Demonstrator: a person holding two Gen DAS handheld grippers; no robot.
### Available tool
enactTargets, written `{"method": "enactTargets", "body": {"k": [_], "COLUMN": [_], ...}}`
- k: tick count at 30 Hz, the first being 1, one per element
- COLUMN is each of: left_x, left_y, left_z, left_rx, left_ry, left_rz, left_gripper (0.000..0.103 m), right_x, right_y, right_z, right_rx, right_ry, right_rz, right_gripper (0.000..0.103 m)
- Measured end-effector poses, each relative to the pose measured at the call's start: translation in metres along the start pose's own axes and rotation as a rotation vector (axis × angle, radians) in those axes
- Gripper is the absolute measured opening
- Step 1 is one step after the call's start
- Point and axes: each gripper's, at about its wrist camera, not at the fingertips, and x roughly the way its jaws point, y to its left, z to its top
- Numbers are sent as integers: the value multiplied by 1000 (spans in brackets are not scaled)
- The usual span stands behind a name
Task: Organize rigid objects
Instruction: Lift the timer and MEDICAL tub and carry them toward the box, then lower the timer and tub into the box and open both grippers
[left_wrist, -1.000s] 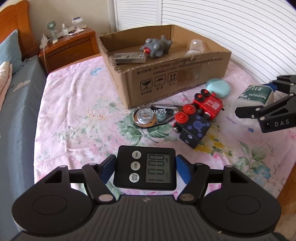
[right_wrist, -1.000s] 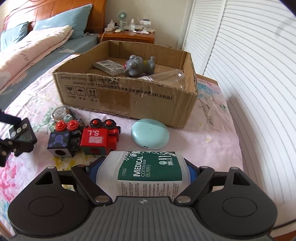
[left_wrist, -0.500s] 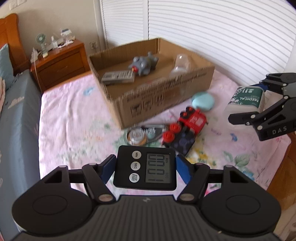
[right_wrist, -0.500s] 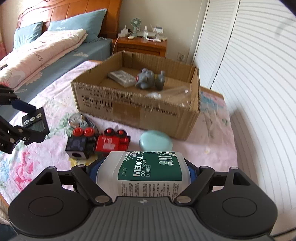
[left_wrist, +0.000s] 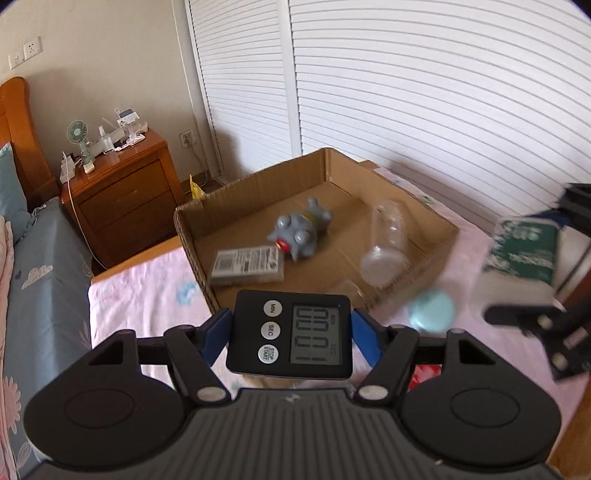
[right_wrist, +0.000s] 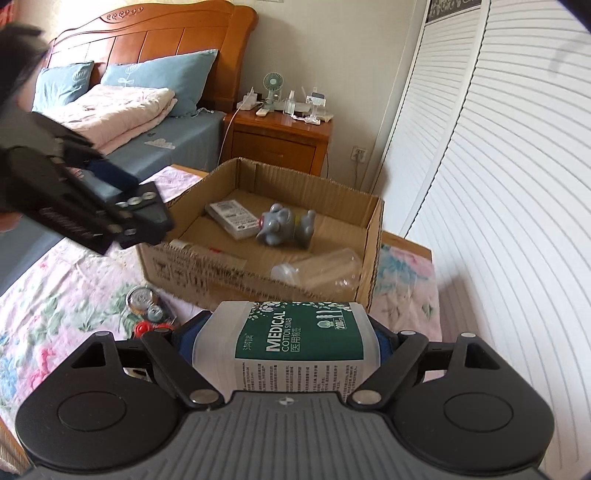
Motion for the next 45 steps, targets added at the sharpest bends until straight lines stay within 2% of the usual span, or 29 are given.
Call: {"method": "enactTargets", "body": {"k": [7, 10, 17, 24, 30, 37, 42, 43, 45], "left_x": [40, 48, 28, -13, -40, -59, -62, -61, -60], "left_y": [13, 21, 24, 9, -10, -15, -13, -12, -10], "left_z": [18, 20, 4, -24, -48, -63, -68, -69, -70], "left_rx": [-68, -124, -171, -165, -137, -165, -178, -182, -191], "left_ry": [8, 8, -12, -27, -54, -91, -91, -88, -84], "left_rz": [29, 38, 19, 19, 42, 65, 76, 79, 81], "left_gripper": [70, 91, 98, 98, 100, 100, 100, 100, 100], "right_x": [3, 7, 13, 30, 64, 110, 141, 147, 153], "right_y": [-7, -7, -7, -15, -34, -50, -56, -57, -59], "right_z": [16, 22, 32, 50, 79, 121, 132, 132, 130], "right_rx": [1, -7, -23, -21, 0, -1, 1, 5, 27], "right_ry": [-9, -10, -10, -5, 21, 61, 80, 86, 104], "right_rz": [-2, -6, -3, -15, -29, -53, -76, -78, -93], "right_gripper": [87, 87, 87, 87, 87, 87, 87, 88, 97]}}
